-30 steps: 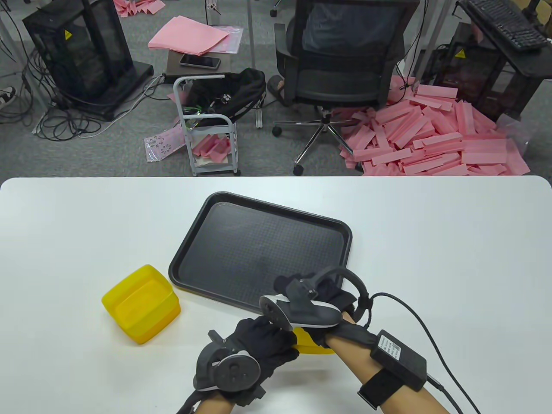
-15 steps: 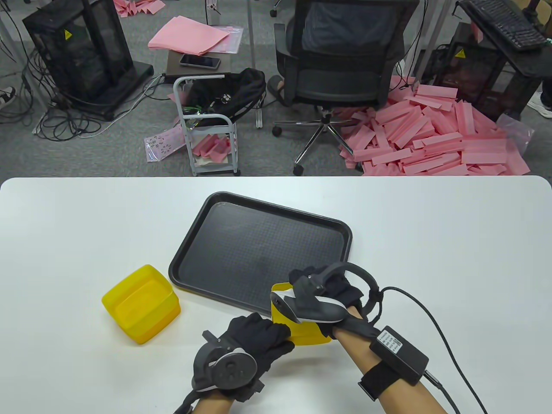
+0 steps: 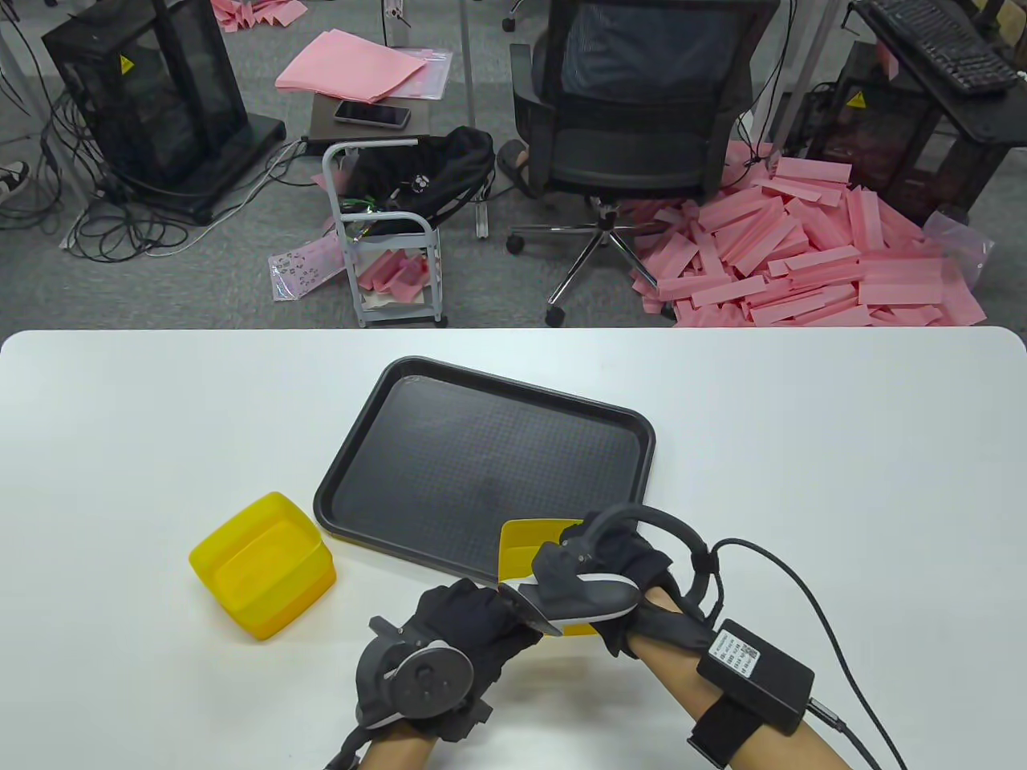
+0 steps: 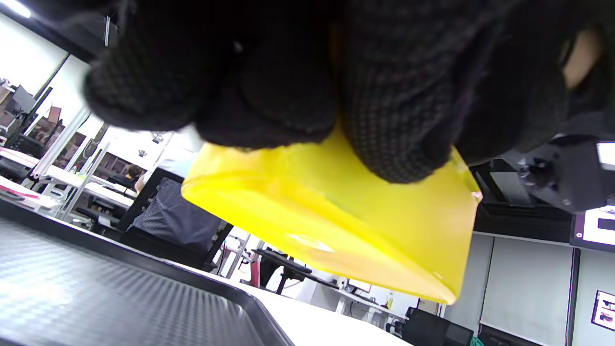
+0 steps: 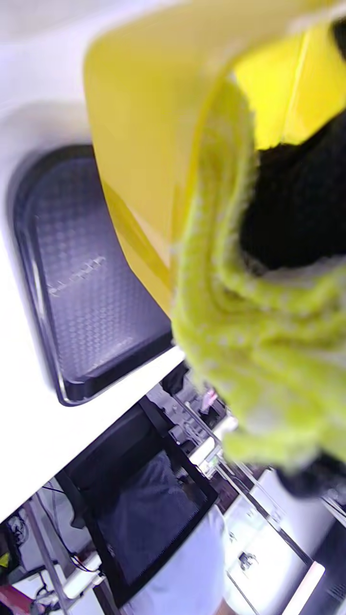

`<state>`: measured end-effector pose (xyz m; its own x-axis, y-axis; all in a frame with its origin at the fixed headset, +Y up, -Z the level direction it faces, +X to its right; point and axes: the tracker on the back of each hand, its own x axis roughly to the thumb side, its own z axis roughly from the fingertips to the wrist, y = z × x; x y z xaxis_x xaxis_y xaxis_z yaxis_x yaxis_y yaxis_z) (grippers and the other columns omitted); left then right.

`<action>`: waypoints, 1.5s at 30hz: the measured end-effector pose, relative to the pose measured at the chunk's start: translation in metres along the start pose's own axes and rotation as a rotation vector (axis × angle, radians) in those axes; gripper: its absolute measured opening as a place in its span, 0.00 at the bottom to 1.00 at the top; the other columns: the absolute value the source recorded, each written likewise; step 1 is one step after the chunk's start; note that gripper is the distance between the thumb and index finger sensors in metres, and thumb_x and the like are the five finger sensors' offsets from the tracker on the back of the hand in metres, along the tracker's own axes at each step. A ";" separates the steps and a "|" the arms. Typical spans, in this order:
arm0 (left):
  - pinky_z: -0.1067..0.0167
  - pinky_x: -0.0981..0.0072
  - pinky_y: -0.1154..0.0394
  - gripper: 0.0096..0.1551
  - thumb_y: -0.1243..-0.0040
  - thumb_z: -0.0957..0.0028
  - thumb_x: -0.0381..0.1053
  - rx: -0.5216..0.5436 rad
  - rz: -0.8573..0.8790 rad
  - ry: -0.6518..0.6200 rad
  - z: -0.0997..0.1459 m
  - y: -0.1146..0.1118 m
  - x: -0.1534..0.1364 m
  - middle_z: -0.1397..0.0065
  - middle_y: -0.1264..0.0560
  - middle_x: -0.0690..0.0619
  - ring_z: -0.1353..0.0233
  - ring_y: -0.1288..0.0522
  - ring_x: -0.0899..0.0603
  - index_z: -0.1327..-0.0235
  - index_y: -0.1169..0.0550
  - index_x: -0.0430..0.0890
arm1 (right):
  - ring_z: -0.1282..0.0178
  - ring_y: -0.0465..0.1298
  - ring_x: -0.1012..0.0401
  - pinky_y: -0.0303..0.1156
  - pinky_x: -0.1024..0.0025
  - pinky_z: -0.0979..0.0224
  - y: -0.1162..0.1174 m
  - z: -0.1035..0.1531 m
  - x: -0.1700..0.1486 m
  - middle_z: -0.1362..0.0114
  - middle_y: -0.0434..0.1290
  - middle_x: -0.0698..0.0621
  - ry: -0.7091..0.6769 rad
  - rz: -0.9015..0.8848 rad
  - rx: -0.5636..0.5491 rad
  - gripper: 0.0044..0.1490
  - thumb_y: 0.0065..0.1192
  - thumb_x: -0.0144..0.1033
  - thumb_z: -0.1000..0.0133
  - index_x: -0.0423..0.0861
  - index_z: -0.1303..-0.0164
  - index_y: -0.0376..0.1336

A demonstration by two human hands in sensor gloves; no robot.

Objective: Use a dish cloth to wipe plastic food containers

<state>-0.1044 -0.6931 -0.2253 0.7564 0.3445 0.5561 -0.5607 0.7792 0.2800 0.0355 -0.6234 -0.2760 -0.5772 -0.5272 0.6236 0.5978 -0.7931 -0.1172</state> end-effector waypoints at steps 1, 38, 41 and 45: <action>0.69 0.53 0.19 0.22 0.25 0.63 0.65 -0.005 -0.009 0.003 0.000 0.000 0.000 0.69 0.11 0.55 0.63 0.13 0.44 0.61 0.10 0.55 | 0.46 0.80 0.51 0.84 0.66 0.56 -0.002 0.000 0.000 0.28 0.74 0.55 -0.001 -0.018 0.024 0.23 0.77 0.35 0.49 0.66 0.46 0.73; 0.64 0.54 0.18 0.24 0.26 0.62 0.64 0.000 0.043 0.016 0.000 0.002 -0.001 0.69 0.13 0.54 0.61 0.15 0.43 0.59 0.13 0.51 | 0.60 0.83 0.54 0.83 0.72 0.70 -0.027 -0.026 -0.009 0.39 0.80 0.53 0.137 -0.445 -0.097 0.31 0.76 0.46 0.49 0.53 0.37 0.66; 0.64 0.54 0.18 0.24 0.26 0.62 0.64 0.002 0.050 0.007 0.000 0.003 0.001 0.69 0.13 0.54 0.61 0.15 0.43 0.59 0.13 0.51 | 0.61 0.84 0.54 0.83 0.72 0.70 -0.031 -0.029 -0.008 0.41 0.80 0.53 0.171 -0.392 -0.143 0.31 0.76 0.48 0.49 0.53 0.38 0.66; 0.63 0.54 0.18 0.24 0.26 0.62 0.64 -0.011 0.040 -0.016 0.000 0.001 0.005 0.69 0.13 0.54 0.61 0.15 0.43 0.59 0.13 0.51 | 0.63 0.84 0.54 0.83 0.72 0.72 -0.036 -0.032 -0.009 0.46 0.81 0.54 0.246 -0.288 -0.193 0.31 0.76 0.52 0.50 0.53 0.40 0.67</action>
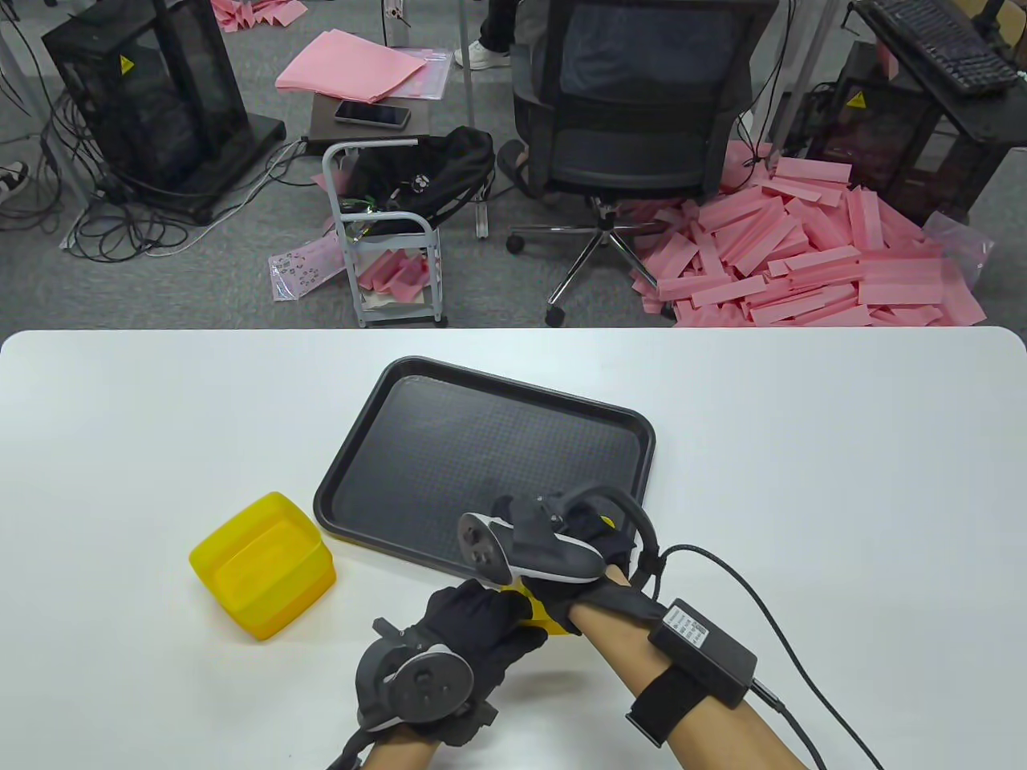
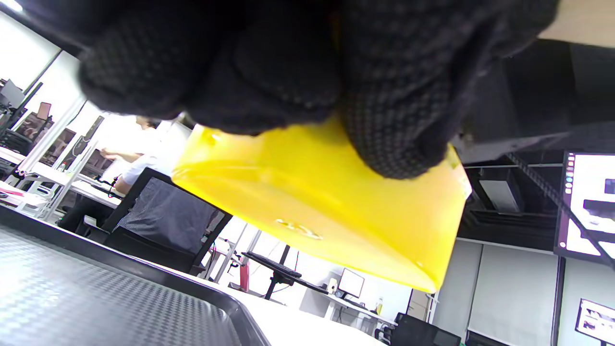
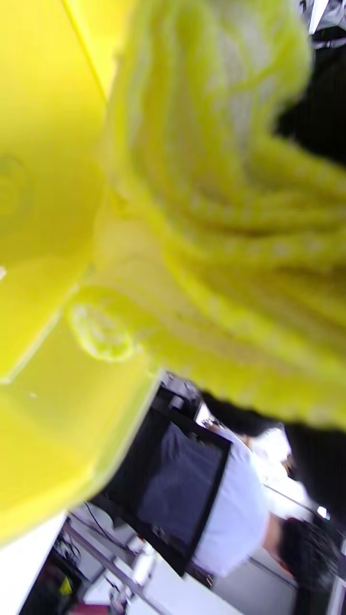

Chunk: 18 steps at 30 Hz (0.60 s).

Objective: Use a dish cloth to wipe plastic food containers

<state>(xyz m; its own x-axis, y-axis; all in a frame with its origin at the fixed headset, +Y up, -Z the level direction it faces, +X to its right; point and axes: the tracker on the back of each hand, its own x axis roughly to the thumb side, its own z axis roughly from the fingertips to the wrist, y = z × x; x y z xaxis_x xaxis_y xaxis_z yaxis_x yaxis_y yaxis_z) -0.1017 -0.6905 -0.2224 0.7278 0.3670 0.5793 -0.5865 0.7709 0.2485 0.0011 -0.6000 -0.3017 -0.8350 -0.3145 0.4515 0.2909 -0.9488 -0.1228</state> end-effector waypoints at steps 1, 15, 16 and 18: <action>0.63 0.54 0.18 0.24 0.26 0.62 0.64 -0.003 0.003 -0.005 0.000 0.000 0.001 0.69 0.13 0.54 0.61 0.15 0.43 0.59 0.13 0.51 | 0.63 0.84 0.55 0.82 0.72 0.73 -0.001 -0.001 0.000 0.47 0.81 0.54 0.006 0.033 -0.011 0.31 0.76 0.53 0.50 0.53 0.41 0.67; 0.63 0.54 0.19 0.23 0.24 0.63 0.63 0.035 0.030 0.005 0.001 0.007 -0.003 0.70 0.13 0.53 0.61 0.15 0.43 0.60 0.12 0.52 | 0.62 0.83 0.55 0.82 0.71 0.71 0.013 0.003 -0.009 0.48 0.81 0.55 0.037 0.286 -0.001 0.29 0.74 0.55 0.49 0.55 0.42 0.67; 0.63 0.54 0.19 0.23 0.25 0.63 0.63 0.035 0.029 0.006 0.001 0.007 -0.002 0.70 0.13 0.53 0.61 0.15 0.43 0.60 0.12 0.52 | 0.62 0.83 0.55 0.82 0.71 0.71 0.014 0.004 -0.010 0.48 0.81 0.56 0.031 0.295 -0.003 0.29 0.74 0.55 0.50 0.56 0.42 0.67; 0.63 0.54 0.19 0.23 0.25 0.64 0.64 0.037 0.019 0.009 0.001 0.007 -0.002 0.70 0.13 0.53 0.61 0.15 0.43 0.60 0.12 0.52 | 0.60 0.83 0.54 0.83 0.70 0.69 0.017 0.006 -0.014 0.47 0.81 0.56 0.022 0.308 0.020 0.30 0.75 0.54 0.50 0.56 0.40 0.67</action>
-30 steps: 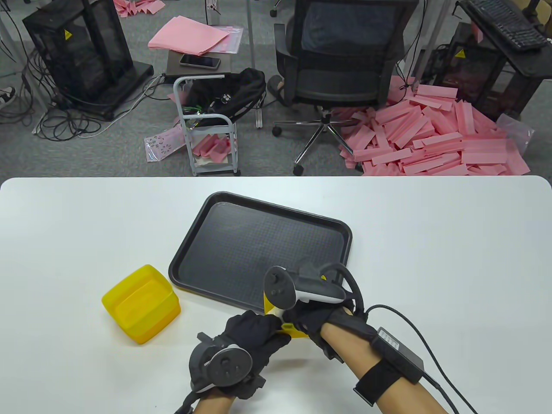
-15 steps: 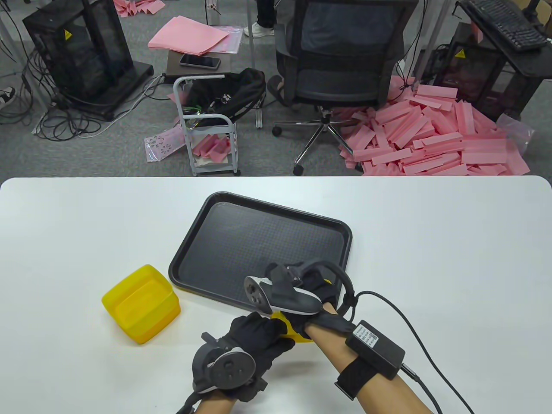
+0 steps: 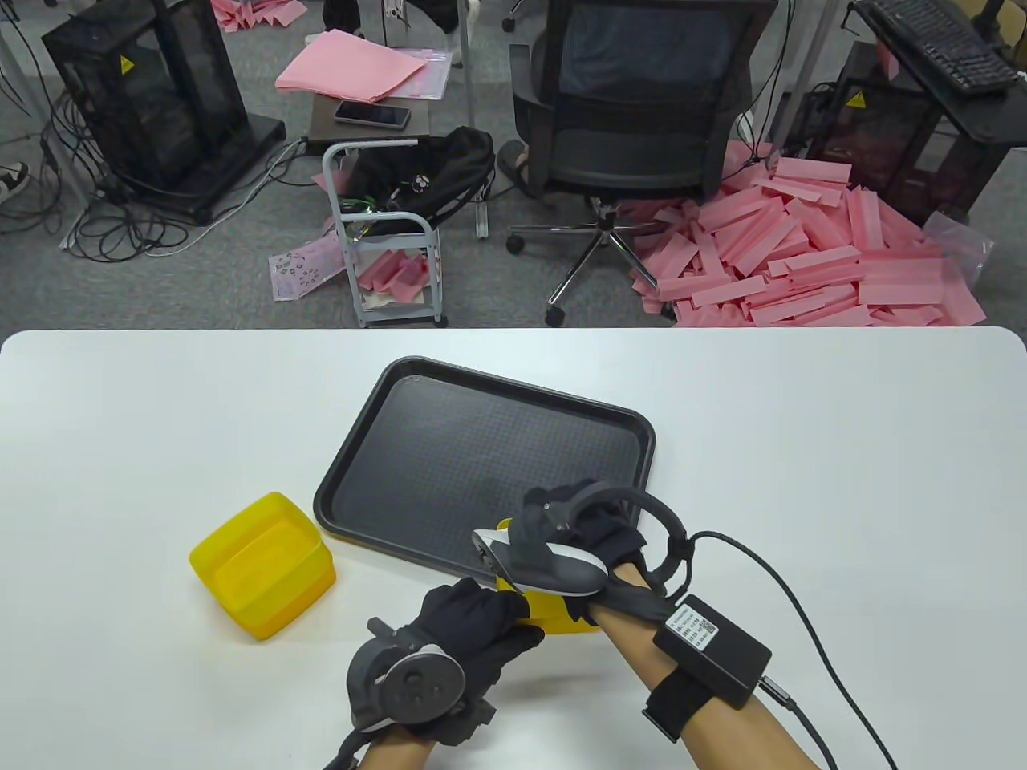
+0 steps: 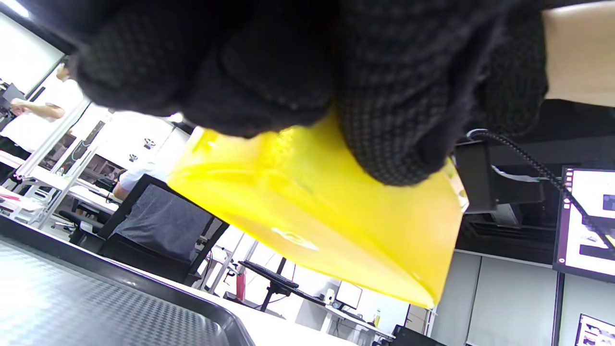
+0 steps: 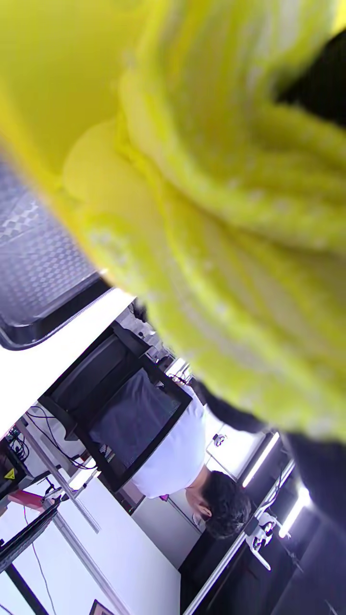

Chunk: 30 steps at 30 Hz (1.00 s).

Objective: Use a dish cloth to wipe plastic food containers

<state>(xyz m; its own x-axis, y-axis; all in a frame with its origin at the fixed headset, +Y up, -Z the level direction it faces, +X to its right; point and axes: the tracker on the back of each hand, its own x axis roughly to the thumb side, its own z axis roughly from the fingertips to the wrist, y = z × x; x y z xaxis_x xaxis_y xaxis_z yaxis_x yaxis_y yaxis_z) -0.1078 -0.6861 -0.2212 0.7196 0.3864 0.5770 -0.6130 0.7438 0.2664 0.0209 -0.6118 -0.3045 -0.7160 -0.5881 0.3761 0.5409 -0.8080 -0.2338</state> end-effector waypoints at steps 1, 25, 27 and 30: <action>0.63 0.54 0.19 0.23 0.25 0.63 0.64 -0.010 -0.001 0.006 0.000 -0.001 0.000 0.69 0.13 0.53 0.60 0.15 0.43 0.60 0.12 0.52 | 0.59 0.83 0.55 0.83 0.70 0.68 0.001 0.003 -0.002 0.46 0.81 0.56 -0.002 0.008 0.013 0.31 0.75 0.54 0.50 0.56 0.39 0.67; 0.65 0.54 0.18 0.23 0.24 0.64 0.63 -0.007 -0.015 0.006 0.000 -0.005 0.001 0.71 0.12 0.53 0.63 0.15 0.43 0.61 0.11 0.52 | 0.52 0.82 0.52 0.82 0.69 0.61 0.016 0.002 -0.005 0.35 0.79 0.52 -0.163 -0.537 0.614 0.30 0.67 0.43 0.42 0.49 0.30 0.64; 0.65 0.54 0.18 0.23 0.24 0.63 0.63 0.000 -0.017 0.002 0.001 -0.006 0.003 0.71 0.12 0.53 0.63 0.15 0.43 0.61 0.11 0.52 | 0.54 0.82 0.54 0.82 0.71 0.63 0.020 0.000 -0.008 0.36 0.80 0.53 -0.154 -0.625 0.584 0.30 0.65 0.44 0.42 0.49 0.30 0.64; 0.65 0.54 0.18 0.24 0.24 0.64 0.63 0.008 -0.014 0.006 0.001 -0.005 0.004 0.72 0.12 0.53 0.64 0.15 0.44 0.62 0.11 0.49 | 0.55 0.83 0.54 0.82 0.72 0.64 0.023 -0.001 -0.010 0.38 0.80 0.52 -0.131 -0.772 0.549 0.30 0.65 0.44 0.42 0.48 0.31 0.64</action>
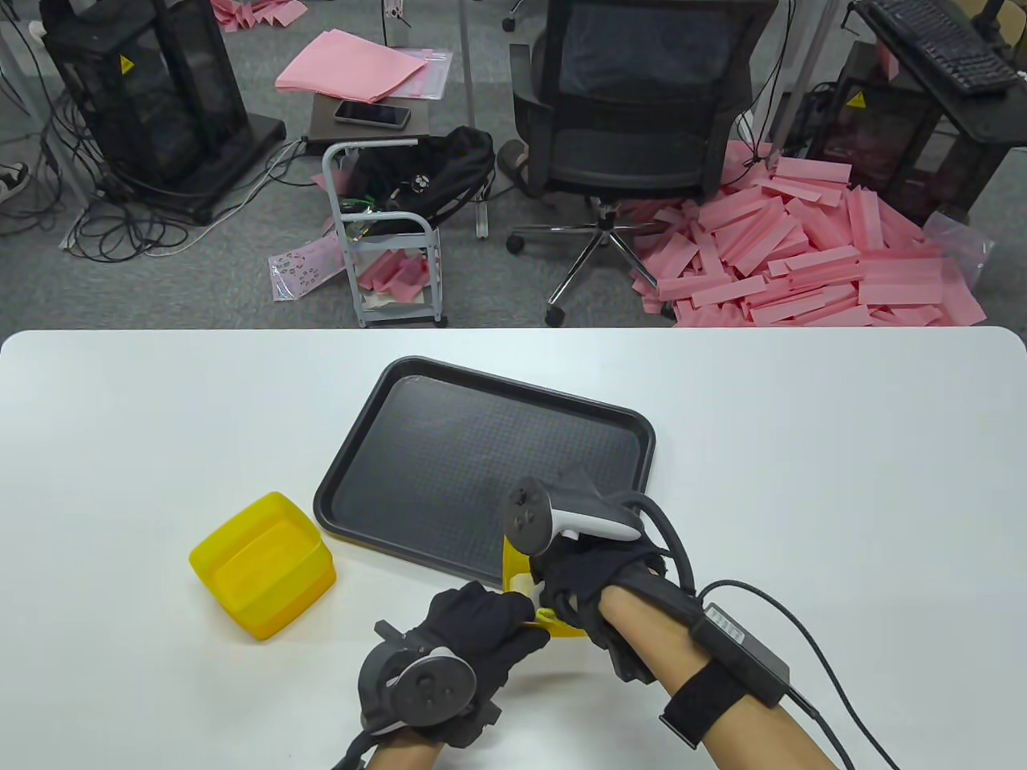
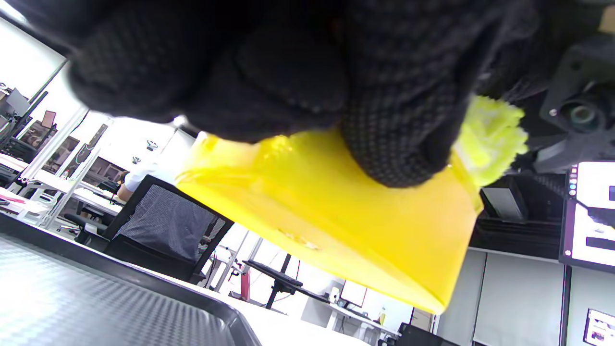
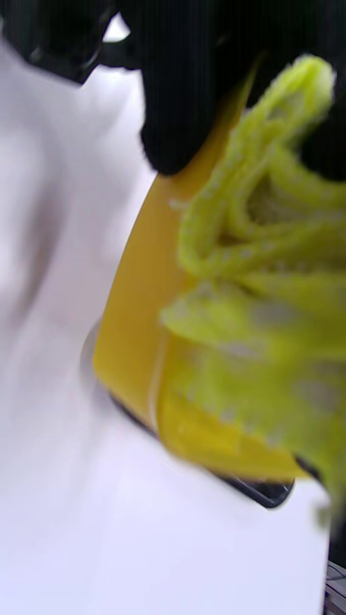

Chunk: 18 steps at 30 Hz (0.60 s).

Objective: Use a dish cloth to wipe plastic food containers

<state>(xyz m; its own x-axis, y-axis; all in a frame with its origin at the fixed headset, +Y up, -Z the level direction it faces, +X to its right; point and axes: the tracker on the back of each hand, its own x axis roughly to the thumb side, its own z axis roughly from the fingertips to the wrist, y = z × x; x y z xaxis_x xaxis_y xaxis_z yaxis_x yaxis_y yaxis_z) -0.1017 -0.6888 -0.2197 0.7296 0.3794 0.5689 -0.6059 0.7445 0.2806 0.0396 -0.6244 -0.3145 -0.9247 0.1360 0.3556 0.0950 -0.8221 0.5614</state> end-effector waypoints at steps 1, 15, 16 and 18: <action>0.65 0.55 0.18 0.24 0.25 0.63 0.64 0.001 -0.010 0.006 -0.001 0.001 -0.001 0.72 0.13 0.53 0.63 0.15 0.44 0.61 0.12 0.49 | 0.56 0.83 0.54 0.83 0.72 0.65 -0.001 0.000 -0.002 0.38 0.80 0.52 0.017 -0.058 -0.029 0.30 0.65 0.45 0.42 0.48 0.31 0.64; 0.65 0.55 0.18 0.25 0.25 0.62 0.64 -0.007 0.009 0.027 -0.001 0.002 -0.004 0.71 0.13 0.54 0.63 0.15 0.44 0.61 0.13 0.48 | 0.59 0.85 0.54 0.84 0.73 0.68 0.002 0.001 -0.021 0.40 0.81 0.52 0.091 -0.408 -0.327 0.29 0.66 0.45 0.43 0.48 0.33 0.64; 0.65 0.55 0.18 0.25 0.25 0.62 0.64 -0.002 0.012 0.028 -0.001 0.002 -0.005 0.71 0.13 0.54 0.63 0.15 0.44 0.61 0.13 0.48 | 0.59 0.85 0.54 0.84 0.73 0.68 0.002 0.001 -0.021 0.40 0.81 0.52 0.086 -0.412 -0.348 0.30 0.66 0.45 0.43 0.48 0.33 0.64; 0.65 0.55 0.18 0.25 0.26 0.62 0.64 -0.004 0.012 0.036 -0.001 0.003 -0.006 0.71 0.13 0.54 0.63 0.15 0.44 0.60 0.13 0.48 | 0.59 0.85 0.54 0.84 0.73 0.68 0.004 0.002 -0.022 0.40 0.81 0.52 0.087 -0.451 -0.380 0.30 0.65 0.45 0.43 0.48 0.32 0.63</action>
<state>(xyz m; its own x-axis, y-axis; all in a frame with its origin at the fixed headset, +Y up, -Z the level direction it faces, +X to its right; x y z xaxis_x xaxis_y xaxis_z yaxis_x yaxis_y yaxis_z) -0.1077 -0.6884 -0.2232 0.7335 0.4079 0.5436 -0.6132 0.7421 0.2706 0.0612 -0.6295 -0.3191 -0.8718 0.4846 0.0725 -0.4375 -0.8364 0.3301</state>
